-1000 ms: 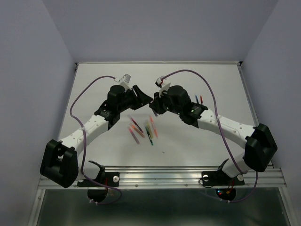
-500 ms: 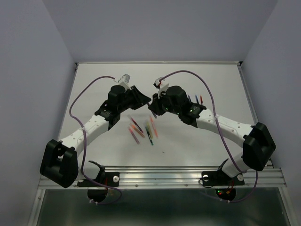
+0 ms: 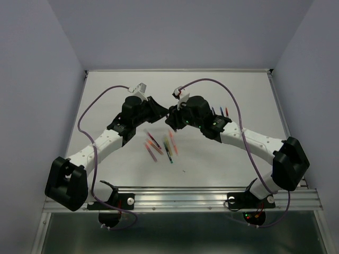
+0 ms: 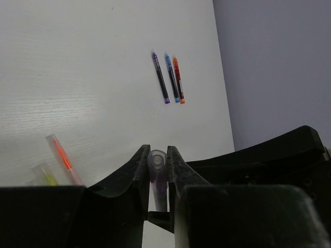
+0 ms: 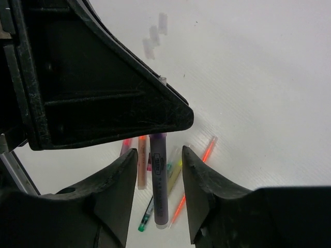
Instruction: Open the pen caps
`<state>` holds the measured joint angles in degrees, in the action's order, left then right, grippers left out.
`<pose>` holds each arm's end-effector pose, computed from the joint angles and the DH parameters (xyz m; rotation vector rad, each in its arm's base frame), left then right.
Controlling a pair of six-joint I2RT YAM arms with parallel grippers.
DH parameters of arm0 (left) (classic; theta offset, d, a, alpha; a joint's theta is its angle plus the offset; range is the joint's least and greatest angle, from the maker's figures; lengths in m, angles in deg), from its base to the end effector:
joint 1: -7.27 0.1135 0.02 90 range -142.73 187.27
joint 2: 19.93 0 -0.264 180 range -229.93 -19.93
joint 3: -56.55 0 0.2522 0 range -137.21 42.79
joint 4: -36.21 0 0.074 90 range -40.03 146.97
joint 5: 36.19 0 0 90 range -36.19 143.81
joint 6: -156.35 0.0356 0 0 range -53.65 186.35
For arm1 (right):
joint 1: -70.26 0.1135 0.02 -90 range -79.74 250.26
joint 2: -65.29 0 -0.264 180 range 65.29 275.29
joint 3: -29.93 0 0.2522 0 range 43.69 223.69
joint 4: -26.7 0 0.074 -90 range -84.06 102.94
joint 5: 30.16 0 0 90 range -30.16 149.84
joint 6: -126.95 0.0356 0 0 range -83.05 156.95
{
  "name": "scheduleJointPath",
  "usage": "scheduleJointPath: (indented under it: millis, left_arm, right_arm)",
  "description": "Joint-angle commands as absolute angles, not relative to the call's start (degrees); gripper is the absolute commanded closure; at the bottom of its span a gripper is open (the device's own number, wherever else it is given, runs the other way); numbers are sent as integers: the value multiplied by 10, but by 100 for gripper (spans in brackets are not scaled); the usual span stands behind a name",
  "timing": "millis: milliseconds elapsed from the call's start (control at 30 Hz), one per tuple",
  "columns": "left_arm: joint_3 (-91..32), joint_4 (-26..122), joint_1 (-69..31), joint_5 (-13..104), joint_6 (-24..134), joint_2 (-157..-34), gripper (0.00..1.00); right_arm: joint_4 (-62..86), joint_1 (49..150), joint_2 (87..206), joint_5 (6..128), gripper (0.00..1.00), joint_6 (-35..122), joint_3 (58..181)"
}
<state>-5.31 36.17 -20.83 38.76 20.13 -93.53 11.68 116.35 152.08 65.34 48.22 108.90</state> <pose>0.2590 -0.1488 0.2935 -0.0980 1.9203 -1.1414 0.2444 0.2588 0.3003 -0.6735 1.9302 0.7371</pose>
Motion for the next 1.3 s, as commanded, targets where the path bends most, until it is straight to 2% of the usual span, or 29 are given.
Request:
scheduleJointPath:
  millis: [0, 133, 233, 333, 367, 400, 567, 833, 1133, 1267]
  left_arm:
    - [-65, 321, -213, 394, 202, -909, 100]
    - [-65, 320, -213, 397, 201, -908, 100]
    - [-66, 317, -213, 397, 199, -909, 100]
    - [-66, 315, -213, 402, 199, -907, 100]
    - [-66, 316, -213, 404, 199, -907, 100]
    - [-69, 318, -213, 412, 200, -908, 100]
    - [-99, 337, -201, 477, 220, -927, 100]
    - [-166, 322, -66, 471, 242, -987, 100]
    - [-165, 329, 0, 430, 238, -1037, 100]
    - [-129, 360, 2, 465, 242, -1011, 100]
  right_arm:
    - [113, 1159, 1526, 643, 53, 473, 1117]
    - [106, 1159, 1529, 641, 52, 472, 1115]
    - [104, 1159, 1531, 640, 58, 472, 1115]
    - [100, 1159, 1533, 636, 81, 471, 1114]
    - [101, 1159, 1533, 634, 98, 472, 1112]
    - [101, 1159, 1531, 638, 99, 468, 1110]
    - [99, 1159, 1508, 669, 99, 461, 1073]
    - [98, 1159, 1419, 753, 99, 529, 929]
    - [84, 1159, 1390, 689, 99, 541, 918]
    - [73, 1090, 1424, 622, 99, 553, 940]
